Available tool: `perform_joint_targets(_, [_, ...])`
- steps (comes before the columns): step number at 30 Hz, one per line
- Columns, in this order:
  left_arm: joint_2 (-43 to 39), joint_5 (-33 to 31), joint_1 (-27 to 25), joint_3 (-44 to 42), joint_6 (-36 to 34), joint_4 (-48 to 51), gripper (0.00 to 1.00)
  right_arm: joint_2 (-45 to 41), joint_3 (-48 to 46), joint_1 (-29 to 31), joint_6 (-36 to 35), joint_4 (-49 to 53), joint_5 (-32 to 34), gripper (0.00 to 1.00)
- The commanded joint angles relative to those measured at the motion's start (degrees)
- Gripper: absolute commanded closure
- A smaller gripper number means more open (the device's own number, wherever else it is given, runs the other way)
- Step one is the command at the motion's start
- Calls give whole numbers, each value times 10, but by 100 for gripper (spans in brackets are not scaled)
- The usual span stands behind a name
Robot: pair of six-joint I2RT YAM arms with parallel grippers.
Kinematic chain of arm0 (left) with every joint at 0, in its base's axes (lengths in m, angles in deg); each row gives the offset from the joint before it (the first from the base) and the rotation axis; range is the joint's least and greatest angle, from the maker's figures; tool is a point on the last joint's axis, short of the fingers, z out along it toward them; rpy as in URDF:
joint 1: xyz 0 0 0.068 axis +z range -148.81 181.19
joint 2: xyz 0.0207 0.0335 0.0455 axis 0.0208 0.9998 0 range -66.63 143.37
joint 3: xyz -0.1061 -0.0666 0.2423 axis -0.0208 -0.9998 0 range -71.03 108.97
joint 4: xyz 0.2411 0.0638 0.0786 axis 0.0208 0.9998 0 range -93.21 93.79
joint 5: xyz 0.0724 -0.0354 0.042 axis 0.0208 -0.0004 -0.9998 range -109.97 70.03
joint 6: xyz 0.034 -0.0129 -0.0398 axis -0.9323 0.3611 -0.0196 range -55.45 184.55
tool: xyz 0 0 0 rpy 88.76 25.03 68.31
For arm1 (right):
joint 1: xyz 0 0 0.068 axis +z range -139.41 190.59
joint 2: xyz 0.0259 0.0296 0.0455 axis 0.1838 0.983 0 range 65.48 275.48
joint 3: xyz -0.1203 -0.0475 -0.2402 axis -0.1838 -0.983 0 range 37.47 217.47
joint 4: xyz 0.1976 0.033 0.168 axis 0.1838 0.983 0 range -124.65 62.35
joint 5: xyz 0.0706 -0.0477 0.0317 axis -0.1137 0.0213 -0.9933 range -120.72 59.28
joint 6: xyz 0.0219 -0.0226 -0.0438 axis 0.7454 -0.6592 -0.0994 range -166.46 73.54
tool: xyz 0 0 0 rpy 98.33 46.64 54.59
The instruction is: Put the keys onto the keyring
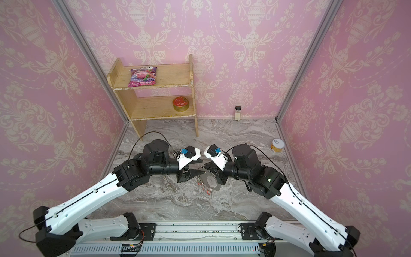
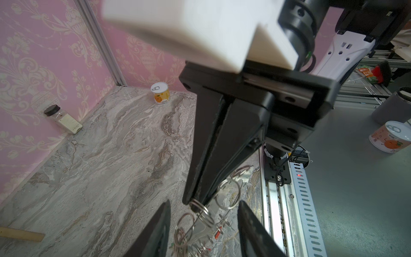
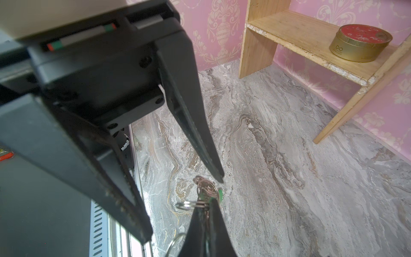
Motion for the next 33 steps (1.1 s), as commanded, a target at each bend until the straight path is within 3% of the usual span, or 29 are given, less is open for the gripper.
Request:
perform_joint_targets(1, [8,-29,-5,20,7,8,55,-16,14,5,11,-37,4,100])
perform_joint_targets(12, [13,-53,-8,27,1,21,75,-22,12,11,8,-32,8,100])
perform_joint_targets(26, [0,-33,-8,23,0,11,100,-19,16,19,3,-19,14,100])
perform_joint_targets(33, [-10,-37,-8,16,-2,2,100,-20,17,23,1,-12,14,100])
